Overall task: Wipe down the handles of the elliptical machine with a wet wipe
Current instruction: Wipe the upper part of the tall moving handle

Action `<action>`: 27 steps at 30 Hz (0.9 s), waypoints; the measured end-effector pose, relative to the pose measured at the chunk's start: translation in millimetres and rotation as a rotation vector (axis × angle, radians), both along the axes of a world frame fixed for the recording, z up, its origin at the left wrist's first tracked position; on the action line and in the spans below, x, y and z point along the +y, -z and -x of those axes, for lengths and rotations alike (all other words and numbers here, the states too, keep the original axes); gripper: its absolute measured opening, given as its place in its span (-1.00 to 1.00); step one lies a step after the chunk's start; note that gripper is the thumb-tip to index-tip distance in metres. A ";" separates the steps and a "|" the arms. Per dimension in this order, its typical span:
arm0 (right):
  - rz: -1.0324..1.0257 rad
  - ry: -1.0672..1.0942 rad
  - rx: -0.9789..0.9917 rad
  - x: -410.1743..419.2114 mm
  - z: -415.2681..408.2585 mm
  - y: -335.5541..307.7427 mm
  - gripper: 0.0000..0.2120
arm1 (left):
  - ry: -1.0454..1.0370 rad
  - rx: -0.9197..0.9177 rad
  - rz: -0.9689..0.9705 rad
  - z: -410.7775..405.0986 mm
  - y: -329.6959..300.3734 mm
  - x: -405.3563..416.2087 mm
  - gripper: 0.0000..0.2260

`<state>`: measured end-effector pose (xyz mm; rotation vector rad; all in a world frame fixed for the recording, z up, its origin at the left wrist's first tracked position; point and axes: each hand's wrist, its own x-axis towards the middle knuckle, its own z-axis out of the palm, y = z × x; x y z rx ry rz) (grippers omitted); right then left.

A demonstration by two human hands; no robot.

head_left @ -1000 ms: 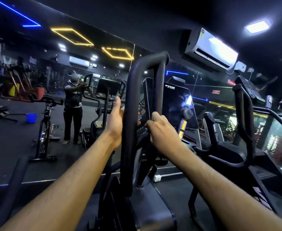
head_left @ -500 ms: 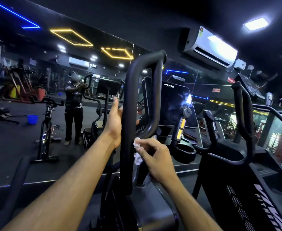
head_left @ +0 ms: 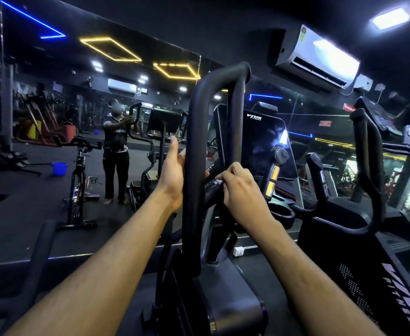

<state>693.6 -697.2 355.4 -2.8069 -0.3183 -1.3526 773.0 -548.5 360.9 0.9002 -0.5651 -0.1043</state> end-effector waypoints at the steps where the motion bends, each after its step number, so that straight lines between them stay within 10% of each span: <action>1: -0.030 -0.004 0.008 3.9 2.2 3.8 -0.86 | -0.005 -0.004 -0.011 1.8 0.2 0.6 -0.28; 10: -0.603 -0.288 -0.205 53.2 23.8 67.3 -0.74 | -0.006 0.028 0.049 0.8 11.7 3.0 -0.24; 27: -0.164 -0.152 -0.232 1.6 1.1 26.2 -0.75 | -0.279 0.043 0.133 2.8 38.4 -11.1 -0.43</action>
